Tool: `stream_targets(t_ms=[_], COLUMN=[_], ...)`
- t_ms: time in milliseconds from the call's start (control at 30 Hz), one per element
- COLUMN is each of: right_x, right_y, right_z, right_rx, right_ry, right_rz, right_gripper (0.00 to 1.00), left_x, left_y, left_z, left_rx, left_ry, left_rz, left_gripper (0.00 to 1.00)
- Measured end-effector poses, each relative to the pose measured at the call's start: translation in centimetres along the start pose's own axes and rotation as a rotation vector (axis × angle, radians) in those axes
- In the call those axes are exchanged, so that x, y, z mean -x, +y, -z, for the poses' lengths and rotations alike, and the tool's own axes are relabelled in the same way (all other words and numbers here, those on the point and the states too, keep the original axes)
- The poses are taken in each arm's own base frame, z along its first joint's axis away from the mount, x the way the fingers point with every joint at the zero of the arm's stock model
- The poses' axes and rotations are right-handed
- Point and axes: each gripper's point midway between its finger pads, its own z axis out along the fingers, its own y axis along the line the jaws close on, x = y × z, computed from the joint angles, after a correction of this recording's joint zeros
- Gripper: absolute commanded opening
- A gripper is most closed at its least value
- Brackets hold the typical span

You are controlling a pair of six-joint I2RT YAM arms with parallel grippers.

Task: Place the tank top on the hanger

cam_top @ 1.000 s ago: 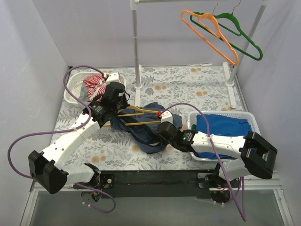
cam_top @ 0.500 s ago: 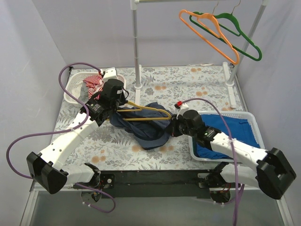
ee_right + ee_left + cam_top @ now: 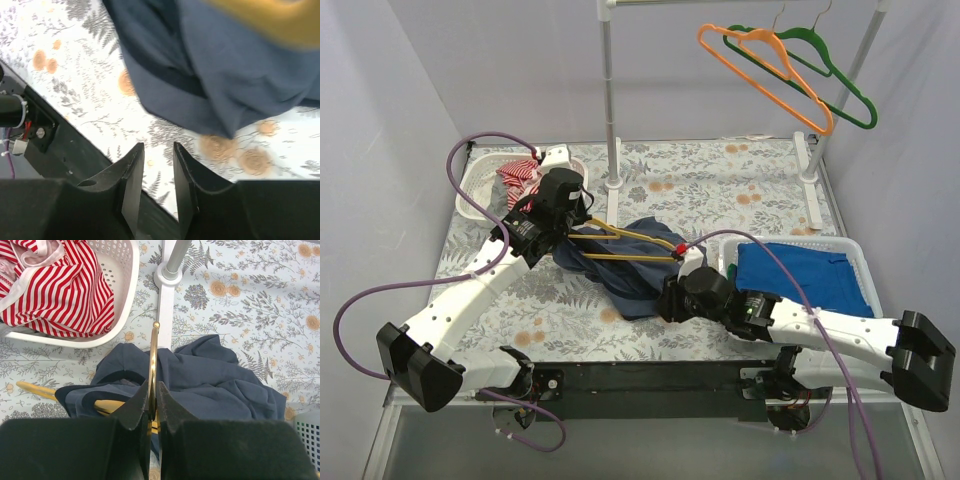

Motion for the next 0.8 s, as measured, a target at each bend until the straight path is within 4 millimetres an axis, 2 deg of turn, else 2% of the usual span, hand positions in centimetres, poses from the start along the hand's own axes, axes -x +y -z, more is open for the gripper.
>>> stream_targets(t_ms=[67,133,267,367,533,667,800], right_x=[-0.4,-1.0,-1.7,-1.4,-0.3,-0.7,-1.3], right_y=[1.4,1.8,0.4,-0.3,-1.8,-3.2,-2.8], right_z=[0.3,-0.1,-2.8,-4.9,-6.2,-7.1,-7.8], right_rx=[0.007,-0.005,-0.126,-0.207,-0.273,-0.31,-0.285], right_ry=[-0.022,-0.027,-0.004,-0.003,-0.029,-0.013,0.003], right_rz=[-0.003,-0.015,-0.018,-0.002,-0.011,-0.016,-0.018], right_gripper=[0.36,0.37,0.47,0.53,0.56,0.59,0.57], left_x=[0.0,0.0,-0.1,-0.1,-0.1,-0.1,-0.2], left_y=[0.0,0.0,-0.1,-0.1,-0.2,-0.2,-0.2], left_z=[0.0,0.0,0.0,0.0,0.0,0.0,0.0], left_rx=[-0.001,-0.004,-0.007,-0.01,-0.014,-0.015,-0.016], left_ry=[0.0,0.001,0.003,0.004,0.006,0.007,0.01], left_rz=[-0.002,-0.005,-0.011,-0.014,-0.015,-0.017,-0.019], left_gripper=[0.0,0.0,0.0,0.0,0.0,0.0,0.0])
